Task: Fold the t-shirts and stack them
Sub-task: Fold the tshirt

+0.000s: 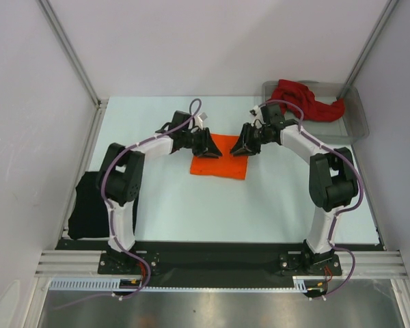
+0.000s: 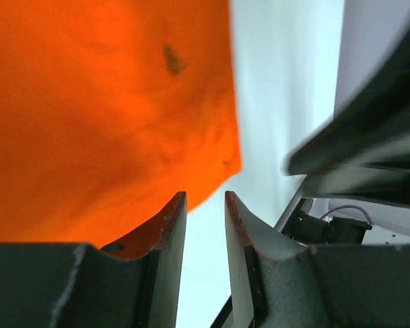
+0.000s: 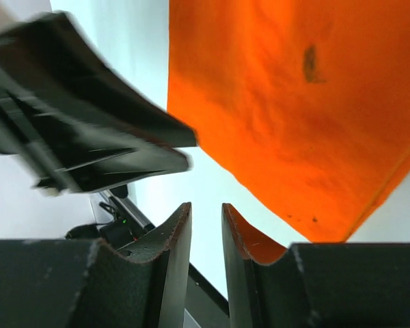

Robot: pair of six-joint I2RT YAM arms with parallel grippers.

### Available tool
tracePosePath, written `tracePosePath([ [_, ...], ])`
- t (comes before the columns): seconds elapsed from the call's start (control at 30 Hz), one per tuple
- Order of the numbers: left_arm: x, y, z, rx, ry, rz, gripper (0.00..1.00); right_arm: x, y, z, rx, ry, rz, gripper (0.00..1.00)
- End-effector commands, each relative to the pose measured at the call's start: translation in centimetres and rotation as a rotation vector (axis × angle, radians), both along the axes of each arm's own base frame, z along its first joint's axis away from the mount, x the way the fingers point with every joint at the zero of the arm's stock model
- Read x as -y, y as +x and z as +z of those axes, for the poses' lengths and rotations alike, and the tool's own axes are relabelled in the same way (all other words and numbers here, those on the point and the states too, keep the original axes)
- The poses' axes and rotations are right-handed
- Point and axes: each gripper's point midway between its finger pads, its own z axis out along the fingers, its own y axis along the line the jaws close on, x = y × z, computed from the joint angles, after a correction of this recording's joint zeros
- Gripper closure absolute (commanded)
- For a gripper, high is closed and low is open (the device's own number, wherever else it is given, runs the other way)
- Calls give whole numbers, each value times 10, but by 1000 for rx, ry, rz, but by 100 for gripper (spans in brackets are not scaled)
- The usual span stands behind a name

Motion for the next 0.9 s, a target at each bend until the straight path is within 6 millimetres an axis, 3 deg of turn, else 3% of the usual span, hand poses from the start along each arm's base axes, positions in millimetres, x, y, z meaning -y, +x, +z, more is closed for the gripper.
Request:
tracePosePath([
  [0.0,23,-8,-13,-80,-77,-55,66,14,7,8,-16,-26,-54,71],
  [0.17,28,-23,-45,-113,-31,-82,66,9,6,7,-25,11,-46,71],
  [0.3,11,-27,-69,-159,90,-81,69,-2,5,-2,-50,32,-32,71],
  [0.4,0,-7,-33,-23,138,-98,67,-10,-3,-14,-90,53,-8,71],
  [0.43,-3,-3,-11,21,126,-87,66,-14,-7,-16,-104,73,14,71],
  [0.57,-18,-1,22,55,84,-37,64,-22,-13,-27,-115,78,40,72],
  [0.67,-26,-9,13,21,76,-20,63,-29,-13,-31,-140,115,38,78],
  [0.73,-31,-18,-4,-29,81,-17,65,-36,-18,-39,-189,142,50,84],
  [0.87,-35,-28,-38,-87,96,-1,67,-39,-25,-56,-217,139,74,86],
])
